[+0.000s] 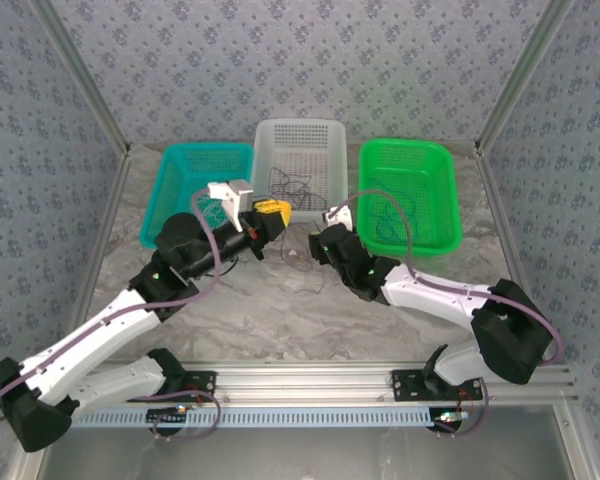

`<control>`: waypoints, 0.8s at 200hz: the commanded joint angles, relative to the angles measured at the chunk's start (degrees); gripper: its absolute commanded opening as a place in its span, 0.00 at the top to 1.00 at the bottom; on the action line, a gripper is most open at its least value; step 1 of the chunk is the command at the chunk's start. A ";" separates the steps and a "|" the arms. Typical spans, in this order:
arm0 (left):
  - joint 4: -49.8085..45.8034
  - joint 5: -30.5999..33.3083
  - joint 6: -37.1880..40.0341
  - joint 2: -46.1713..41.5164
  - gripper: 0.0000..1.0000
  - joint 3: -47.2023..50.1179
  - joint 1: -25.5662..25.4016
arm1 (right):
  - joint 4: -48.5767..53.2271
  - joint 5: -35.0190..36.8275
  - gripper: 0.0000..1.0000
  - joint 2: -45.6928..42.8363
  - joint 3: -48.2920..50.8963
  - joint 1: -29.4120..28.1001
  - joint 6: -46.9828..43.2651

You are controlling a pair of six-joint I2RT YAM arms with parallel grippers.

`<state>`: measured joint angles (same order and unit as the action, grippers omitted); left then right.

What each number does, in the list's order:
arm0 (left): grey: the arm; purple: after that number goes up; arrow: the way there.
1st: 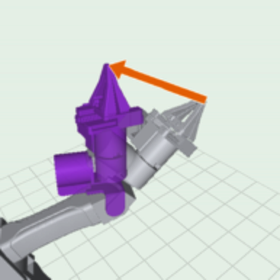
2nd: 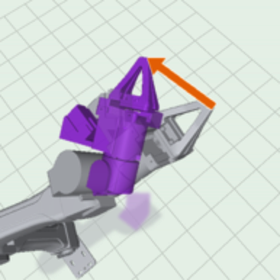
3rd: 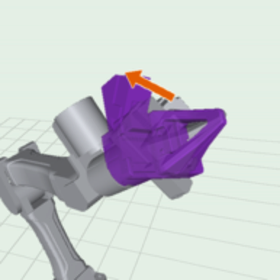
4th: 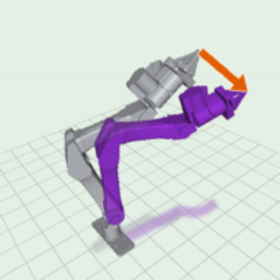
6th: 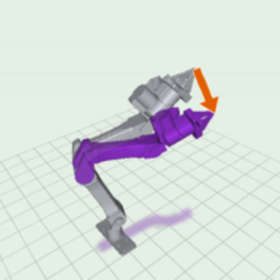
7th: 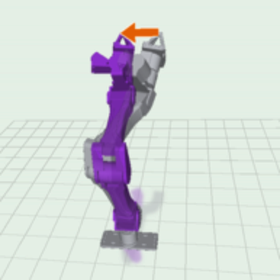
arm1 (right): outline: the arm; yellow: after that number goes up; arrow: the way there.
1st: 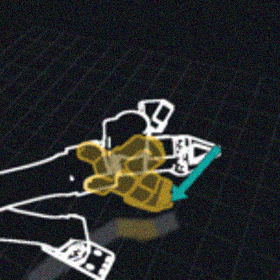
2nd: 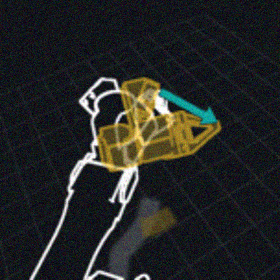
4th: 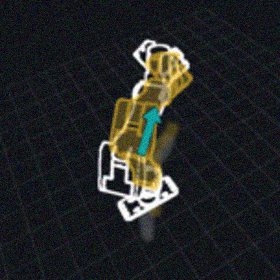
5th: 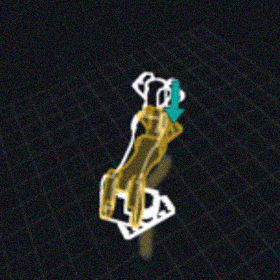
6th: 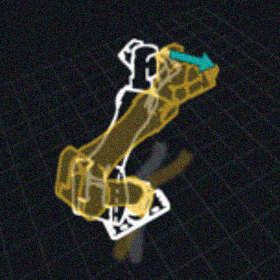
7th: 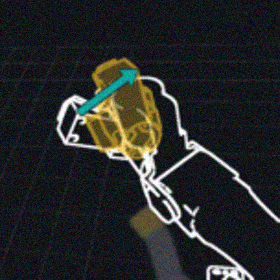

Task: Untangle the cables

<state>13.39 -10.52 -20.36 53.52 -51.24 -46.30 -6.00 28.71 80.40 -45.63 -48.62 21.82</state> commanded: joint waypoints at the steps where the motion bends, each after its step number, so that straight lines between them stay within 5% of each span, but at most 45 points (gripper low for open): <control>1: -0.70 2.35 3.24 -1.23 0.93 -3.72 -0.19 | 3.27 0.80 0.44 -1.55 2.09 0.41 2.37; 58: -1.02 0.93 5.58 1.44 0.93 -10.35 0.07 | 4.29 0.73 0.55 -4.20 5.69 0.50 4.32; 160: -1.58 1.51 7.83 5.66 0.93 -16.32 3.18 | 6.52 1.00 0.54 -8.75 11.69 1.03 8.84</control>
<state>11.27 -9.39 -13.87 58.11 -64.90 -44.27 -1.39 28.71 74.04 -35.35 -48.07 28.25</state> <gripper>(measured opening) 0.073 0.456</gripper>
